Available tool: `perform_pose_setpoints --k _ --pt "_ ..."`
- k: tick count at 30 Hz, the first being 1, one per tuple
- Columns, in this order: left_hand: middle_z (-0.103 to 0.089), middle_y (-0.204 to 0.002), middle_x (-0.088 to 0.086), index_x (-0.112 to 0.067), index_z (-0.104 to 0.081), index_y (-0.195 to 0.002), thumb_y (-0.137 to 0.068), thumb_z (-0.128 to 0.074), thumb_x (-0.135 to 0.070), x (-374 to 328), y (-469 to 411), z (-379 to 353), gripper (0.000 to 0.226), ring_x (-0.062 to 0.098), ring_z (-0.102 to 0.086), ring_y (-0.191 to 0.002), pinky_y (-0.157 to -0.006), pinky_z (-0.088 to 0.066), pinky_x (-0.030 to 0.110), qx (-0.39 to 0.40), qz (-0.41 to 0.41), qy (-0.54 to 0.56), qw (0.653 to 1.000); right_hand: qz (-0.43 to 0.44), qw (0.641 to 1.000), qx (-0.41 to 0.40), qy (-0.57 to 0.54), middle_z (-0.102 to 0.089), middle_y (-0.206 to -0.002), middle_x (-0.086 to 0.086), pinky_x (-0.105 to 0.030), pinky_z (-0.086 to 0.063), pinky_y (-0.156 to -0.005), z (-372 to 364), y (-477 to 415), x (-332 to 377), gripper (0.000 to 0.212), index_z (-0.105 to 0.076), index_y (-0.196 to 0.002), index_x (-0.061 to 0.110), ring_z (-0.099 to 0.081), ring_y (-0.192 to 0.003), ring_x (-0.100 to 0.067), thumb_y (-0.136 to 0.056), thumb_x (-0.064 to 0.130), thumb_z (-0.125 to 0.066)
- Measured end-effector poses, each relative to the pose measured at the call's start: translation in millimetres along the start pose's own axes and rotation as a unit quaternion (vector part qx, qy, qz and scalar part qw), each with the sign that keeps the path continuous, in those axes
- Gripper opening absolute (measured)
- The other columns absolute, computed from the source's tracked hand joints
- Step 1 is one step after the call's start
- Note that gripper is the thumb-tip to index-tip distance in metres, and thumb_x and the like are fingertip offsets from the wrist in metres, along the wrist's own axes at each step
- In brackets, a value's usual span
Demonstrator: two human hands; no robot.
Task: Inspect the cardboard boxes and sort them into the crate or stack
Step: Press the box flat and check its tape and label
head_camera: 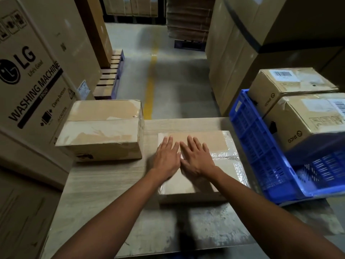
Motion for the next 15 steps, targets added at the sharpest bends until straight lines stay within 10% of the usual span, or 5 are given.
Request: perform_pose_setpoints --k 5,15 --pt "0.003 -0.166 0.006 -0.025 -0.014 -0.158 -0.106 -0.024 -0.043 -4 -8 1 0.056 0.027 0.007 -0.153 -0.124 -0.003 0.045 0.028 -0.020 -0.034 0.999 -0.018 1.000 -0.013 -0.002 -0.005 -0.168 -0.009 -0.049 -0.016 -0.122 13 -2 -19 0.080 -0.015 -0.160 0.024 -0.007 -0.155 -0.028 -0.096 0.065 -0.041" --pt "0.004 -0.167 0.002 -0.028 -0.012 -0.158 -0.107 -0.018 -0.044 -44 -6 -21 0.054 0.023 0.009 -0.153 -0.123 -0.001 0.051 0.034 -0.065 -0.040 0.996 -0.056 0.998 0.002 -0.007 0.020 -0.165 -0.008 -0.053 0.004 -0.121 -3 28 -50 0.078 0.007 -0.160 0.028 0.019 -0.152 -0.027 -0.096 0.070 -0.011"
Point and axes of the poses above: each hand's wrist, its own y-axis away from the middle knuckle, its own z-axis out of the back of the hand, x = y × z, the point moved 7 cm from there along -y, towards the middle knuckle
